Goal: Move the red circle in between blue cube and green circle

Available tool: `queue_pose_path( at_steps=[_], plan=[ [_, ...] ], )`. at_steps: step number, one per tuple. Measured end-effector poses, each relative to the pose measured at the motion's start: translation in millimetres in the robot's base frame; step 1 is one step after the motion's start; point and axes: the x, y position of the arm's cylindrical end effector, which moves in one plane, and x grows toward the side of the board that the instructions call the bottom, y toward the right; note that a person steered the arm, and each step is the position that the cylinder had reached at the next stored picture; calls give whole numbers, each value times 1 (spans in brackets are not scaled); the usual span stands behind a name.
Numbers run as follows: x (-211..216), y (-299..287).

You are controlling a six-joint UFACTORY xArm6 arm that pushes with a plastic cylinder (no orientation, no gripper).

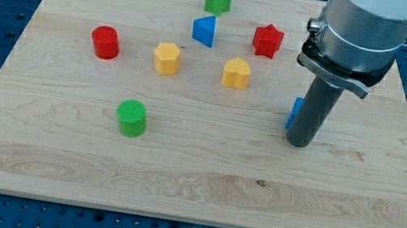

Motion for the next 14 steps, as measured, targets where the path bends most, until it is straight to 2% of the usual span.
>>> queue_pose_path(
  at_steps=[3, 4, 5, 8, 9, 10, 12, 14],
  plan=[
    [-31, 0],
    [-21, -23],
    [-20, -104],
    [-68, -326],
    [-136, -364],
    [-149, -364],
    [-144, -323],
    [-104, -303]
  ],
)
